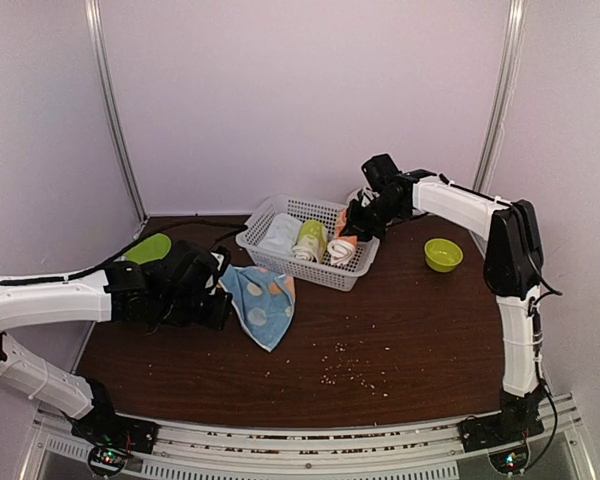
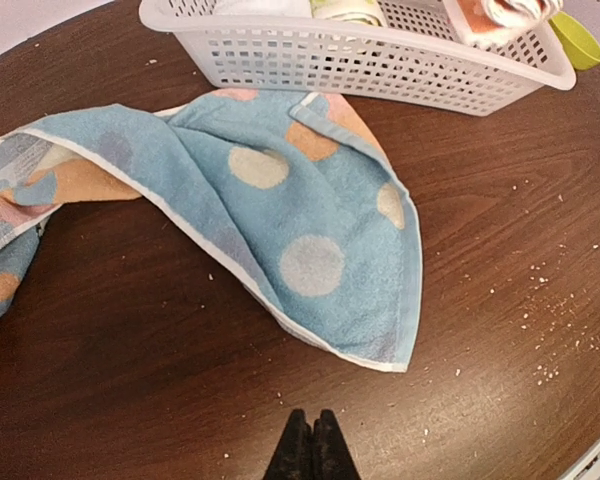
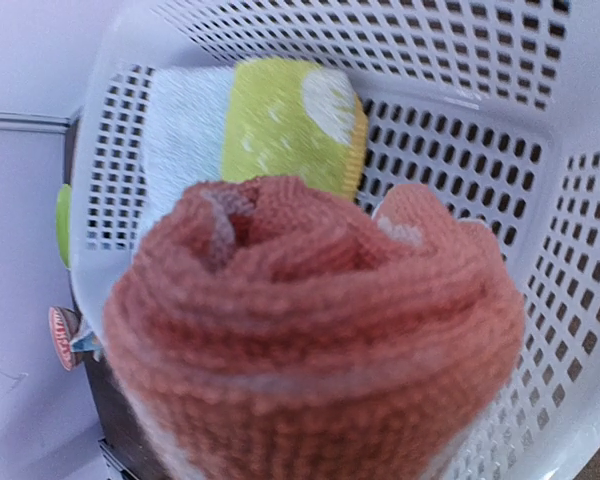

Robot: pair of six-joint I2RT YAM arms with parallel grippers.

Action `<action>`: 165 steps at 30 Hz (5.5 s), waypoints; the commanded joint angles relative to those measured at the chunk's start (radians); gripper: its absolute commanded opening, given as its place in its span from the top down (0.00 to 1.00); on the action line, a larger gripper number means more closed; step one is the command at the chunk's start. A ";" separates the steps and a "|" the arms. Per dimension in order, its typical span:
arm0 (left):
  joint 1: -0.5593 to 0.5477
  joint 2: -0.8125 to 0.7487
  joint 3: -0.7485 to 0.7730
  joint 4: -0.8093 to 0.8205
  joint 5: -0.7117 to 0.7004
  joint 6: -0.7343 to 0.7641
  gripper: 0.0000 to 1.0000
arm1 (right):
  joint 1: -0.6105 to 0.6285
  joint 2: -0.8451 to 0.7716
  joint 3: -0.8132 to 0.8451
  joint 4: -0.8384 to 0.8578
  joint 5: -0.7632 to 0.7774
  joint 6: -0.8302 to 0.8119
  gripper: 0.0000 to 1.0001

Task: Roll the towels
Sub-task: Place the towel in the bin, then adjust the towel in the bin, then move the bin to the center of the board.

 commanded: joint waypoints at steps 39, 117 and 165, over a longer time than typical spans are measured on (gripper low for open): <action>0.006 0.072 0.025 0.010 0.019 -0.012 1.00 | -0.021 0.403 0.455 -0.112 0.009 0.064 1.00; 0.006 0.077 0.010 0.029 0.038 -0.030 1.00 | -0.047 0.228 0.484 -0.009 -0.014 0.142 0.41; 0.083 -0.007 0.052 -0.039 -0.005 -0.022 1.00 | -0.069 -0.320 -0.363 0.162 0.177 0.029 0.45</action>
